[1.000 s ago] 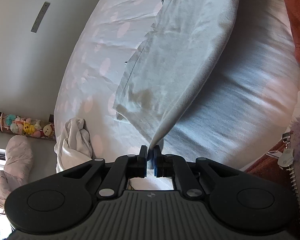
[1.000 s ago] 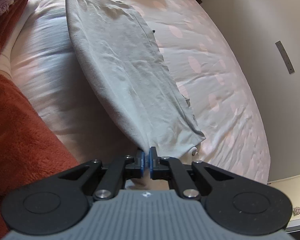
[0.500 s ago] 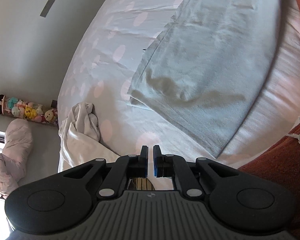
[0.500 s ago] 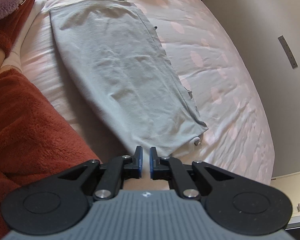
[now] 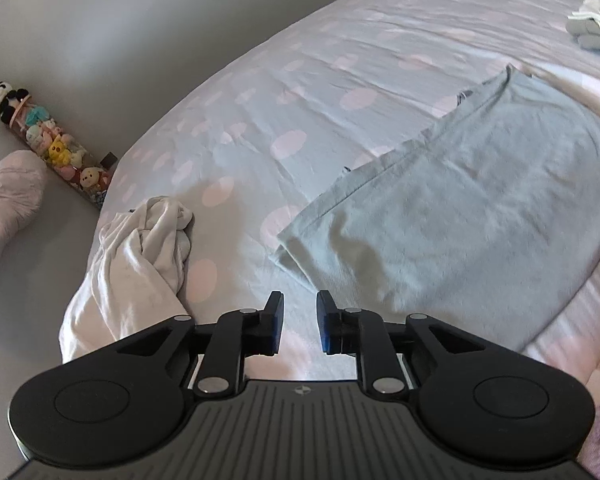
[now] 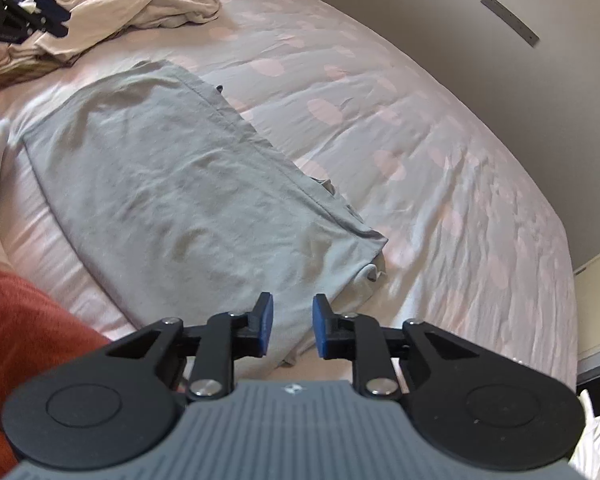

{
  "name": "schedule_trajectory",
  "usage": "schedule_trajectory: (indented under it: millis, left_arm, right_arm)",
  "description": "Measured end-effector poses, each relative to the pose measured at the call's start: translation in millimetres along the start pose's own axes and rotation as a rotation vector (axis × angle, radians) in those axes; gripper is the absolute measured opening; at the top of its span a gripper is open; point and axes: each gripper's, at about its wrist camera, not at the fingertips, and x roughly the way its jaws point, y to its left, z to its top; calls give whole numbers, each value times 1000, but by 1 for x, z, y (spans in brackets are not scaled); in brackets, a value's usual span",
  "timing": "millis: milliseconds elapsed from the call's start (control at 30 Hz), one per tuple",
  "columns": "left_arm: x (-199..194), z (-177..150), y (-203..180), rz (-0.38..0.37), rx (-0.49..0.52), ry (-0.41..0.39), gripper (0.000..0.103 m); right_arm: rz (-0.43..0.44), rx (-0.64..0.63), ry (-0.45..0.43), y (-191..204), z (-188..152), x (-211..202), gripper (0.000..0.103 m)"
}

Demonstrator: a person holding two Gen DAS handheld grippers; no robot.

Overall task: Fold clothes
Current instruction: 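Open both grippers and move them back over the folded shirt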

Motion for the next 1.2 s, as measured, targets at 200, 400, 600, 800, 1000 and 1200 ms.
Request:
schedule_trajectory:
  millis: [200, 400, 600, 800, 1000, 1200]
  left_arm:
    - [22, 7, 7, -97, -128, 0, 17]
    - [46, 8, 21, -179, -252, 22, 23]
    - [63, 5, 45, -231, -424, 42, 44]
    - [77, 0, 60, -243, -512, 9, 45]
    - [90, 0, 56, -235, -515, -21, 44]
    - [106, -8, 69, -263, -601, -44, 45]
  right_arm:
    - [55, 195, -13, -16, 11, 16, 33]
    - [90, 444, -22, -36, 15, 35, 49]
    - [141, 710, -11, -53, 9, 65, 49]
    - [158, 933, -14, -70, 0, 91, 49]
    - [114, 958, -17, -83, 3, 109, 50]
    - [62, 967, 31, -104, -5, 132, 50]
